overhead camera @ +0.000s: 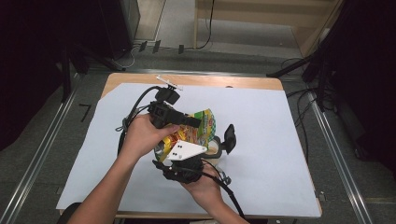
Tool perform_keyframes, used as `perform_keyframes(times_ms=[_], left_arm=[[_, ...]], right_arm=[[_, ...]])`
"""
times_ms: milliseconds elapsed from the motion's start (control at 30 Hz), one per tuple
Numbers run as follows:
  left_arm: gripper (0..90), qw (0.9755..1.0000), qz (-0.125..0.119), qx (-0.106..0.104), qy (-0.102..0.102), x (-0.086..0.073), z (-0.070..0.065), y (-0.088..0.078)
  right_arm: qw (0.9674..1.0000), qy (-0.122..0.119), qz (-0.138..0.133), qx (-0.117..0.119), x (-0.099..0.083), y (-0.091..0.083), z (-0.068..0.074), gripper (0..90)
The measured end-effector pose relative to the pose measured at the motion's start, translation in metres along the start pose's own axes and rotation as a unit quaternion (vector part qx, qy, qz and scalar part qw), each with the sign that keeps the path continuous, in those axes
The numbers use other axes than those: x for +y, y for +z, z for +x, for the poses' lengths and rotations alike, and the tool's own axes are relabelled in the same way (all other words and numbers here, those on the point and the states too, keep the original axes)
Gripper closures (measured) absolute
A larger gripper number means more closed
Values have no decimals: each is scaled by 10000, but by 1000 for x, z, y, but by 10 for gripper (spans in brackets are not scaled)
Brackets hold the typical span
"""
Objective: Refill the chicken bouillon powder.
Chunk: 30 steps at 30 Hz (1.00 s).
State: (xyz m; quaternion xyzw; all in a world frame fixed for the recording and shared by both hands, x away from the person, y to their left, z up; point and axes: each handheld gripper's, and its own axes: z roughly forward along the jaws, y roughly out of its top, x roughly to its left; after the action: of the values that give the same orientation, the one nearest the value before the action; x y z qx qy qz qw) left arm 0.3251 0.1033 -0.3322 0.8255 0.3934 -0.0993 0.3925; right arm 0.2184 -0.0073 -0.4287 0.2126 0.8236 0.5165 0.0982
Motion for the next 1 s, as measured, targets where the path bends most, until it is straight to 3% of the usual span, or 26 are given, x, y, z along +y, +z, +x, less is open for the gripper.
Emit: perform_keyframes(times_ms=[1000], left_arm=[[716, 9999, 38, -46, 93, 3, -3, 5]], right_arm=[[10000, -34, 46, -64, -1, -5, -2, 631]])
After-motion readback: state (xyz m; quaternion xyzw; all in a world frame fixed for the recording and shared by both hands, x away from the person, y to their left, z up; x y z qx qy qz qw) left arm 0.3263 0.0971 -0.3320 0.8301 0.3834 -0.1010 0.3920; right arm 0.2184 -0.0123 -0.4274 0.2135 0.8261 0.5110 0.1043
